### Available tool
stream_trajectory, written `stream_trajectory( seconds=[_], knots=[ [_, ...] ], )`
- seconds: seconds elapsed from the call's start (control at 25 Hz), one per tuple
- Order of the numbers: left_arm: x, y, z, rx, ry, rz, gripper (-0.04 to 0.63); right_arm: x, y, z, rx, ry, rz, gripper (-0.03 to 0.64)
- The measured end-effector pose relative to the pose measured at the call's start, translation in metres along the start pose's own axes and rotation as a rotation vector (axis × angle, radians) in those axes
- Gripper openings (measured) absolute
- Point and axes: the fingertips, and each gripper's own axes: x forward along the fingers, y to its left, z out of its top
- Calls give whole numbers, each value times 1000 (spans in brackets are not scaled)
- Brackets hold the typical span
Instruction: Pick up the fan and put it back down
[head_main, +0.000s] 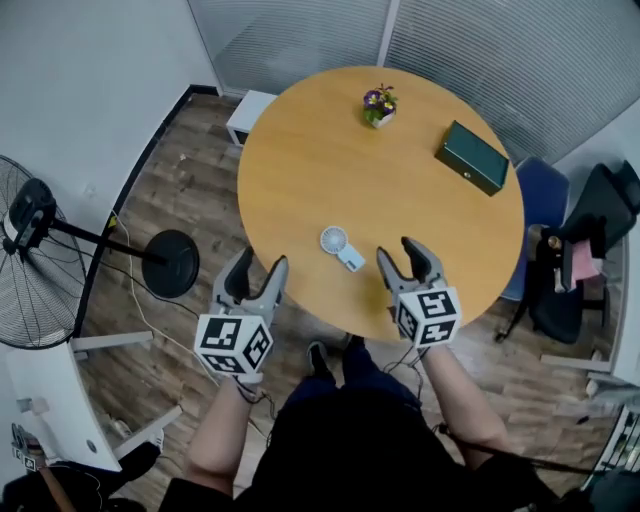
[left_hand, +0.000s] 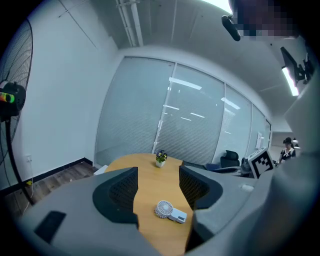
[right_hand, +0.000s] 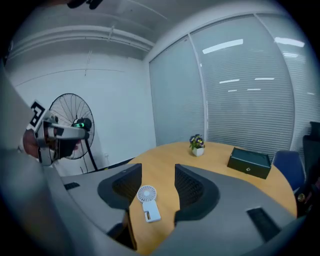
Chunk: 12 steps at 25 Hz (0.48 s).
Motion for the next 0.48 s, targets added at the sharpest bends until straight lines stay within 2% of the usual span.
stream_trajectory(
  seconds=[0.24,0.48],
  knots=[
    [18,10,-6,-39,31,77,256,61,21,-74,-107,220,188,225],
    [21,16,-29,-83,76,144,256,106,25,-137,-151,400,281,256]
  ],
)
